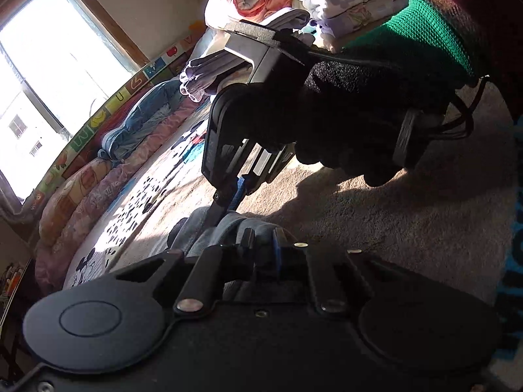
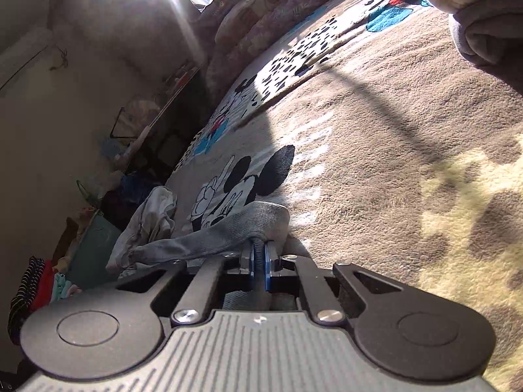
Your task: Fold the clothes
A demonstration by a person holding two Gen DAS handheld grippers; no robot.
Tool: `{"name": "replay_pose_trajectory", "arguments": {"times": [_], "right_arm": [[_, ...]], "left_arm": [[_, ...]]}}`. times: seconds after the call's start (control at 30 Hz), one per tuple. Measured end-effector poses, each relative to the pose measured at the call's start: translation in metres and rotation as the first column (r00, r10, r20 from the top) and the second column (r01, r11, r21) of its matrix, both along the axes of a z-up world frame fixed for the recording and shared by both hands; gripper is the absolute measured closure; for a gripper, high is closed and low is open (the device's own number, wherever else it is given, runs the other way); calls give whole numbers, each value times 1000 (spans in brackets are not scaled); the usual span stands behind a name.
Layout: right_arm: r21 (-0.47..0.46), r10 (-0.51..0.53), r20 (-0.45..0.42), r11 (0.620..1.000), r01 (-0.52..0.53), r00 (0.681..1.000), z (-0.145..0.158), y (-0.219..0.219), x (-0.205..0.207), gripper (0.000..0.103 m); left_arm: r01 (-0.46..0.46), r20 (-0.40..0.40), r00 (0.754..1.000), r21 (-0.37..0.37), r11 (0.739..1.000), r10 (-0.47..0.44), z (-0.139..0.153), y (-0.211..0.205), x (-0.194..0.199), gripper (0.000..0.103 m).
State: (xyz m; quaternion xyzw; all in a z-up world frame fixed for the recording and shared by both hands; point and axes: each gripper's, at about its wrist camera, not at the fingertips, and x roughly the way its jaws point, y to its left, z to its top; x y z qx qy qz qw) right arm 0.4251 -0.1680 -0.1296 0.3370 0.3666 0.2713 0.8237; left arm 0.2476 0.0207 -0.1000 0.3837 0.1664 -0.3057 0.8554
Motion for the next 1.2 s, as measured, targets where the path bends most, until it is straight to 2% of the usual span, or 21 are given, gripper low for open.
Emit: {"name": "replay_pose_trajectory", "arguments": {"times": [0.2,0.37,0.5,0.6,0.67,0.7,0.73,0.87,1.0,1.07,1.2], "right_arm": [[-27,-5,8,1000,5,1000,-2,6,5,96],[-60,-27,3,998,27,1000,-6,7,6,96],[-53,-12,-3,999,11,1000,-2,7,8,96],[-41,3,-8,999,-3,1000,0,6,6,96],[-29,3,-12,1000,-3,1000,0,3,6,96],[-26,9,-12,1000,-9,1000,0,3,5,96],[-19,13,-15,1000,-14,1000,0,3,5,96],[1,26,-20,1000,-26,999,-2,1,5,96],[32,29,-17,999,-29,999,-3,0,4,96],[11,4,-6,1000,-3,1000,-2,-1,3,96],[-21,2,-15,1000,-2,1000,-7,3,10,96]], "left_arm": [[42,-10,999,97,994,-41,-12,3,-8,100],[91,-66,994,97,991,-85,-10,6,-10,103],[89,-63,994,83,993,-84,-4,3,-13,103],[78,22,997,72,994,-80,7,-7,-19,103],[59,65,996,83,995,-64,8,-16,-20,93],[47,96,994,114,992,-58,4,-21,-21,81],[37,128,990,155,987,-57,-3,-27,-22,75],[-12,229,971,322,947,-66,-35,-47,-23,72],[-90,256,967,353,931,-4,-48,-60,-7,71],[-80,212,977,338,938,7,-47,-61,-3,90],[-3,114,993,343,939,-38,-30,-40,-3,96]]}}
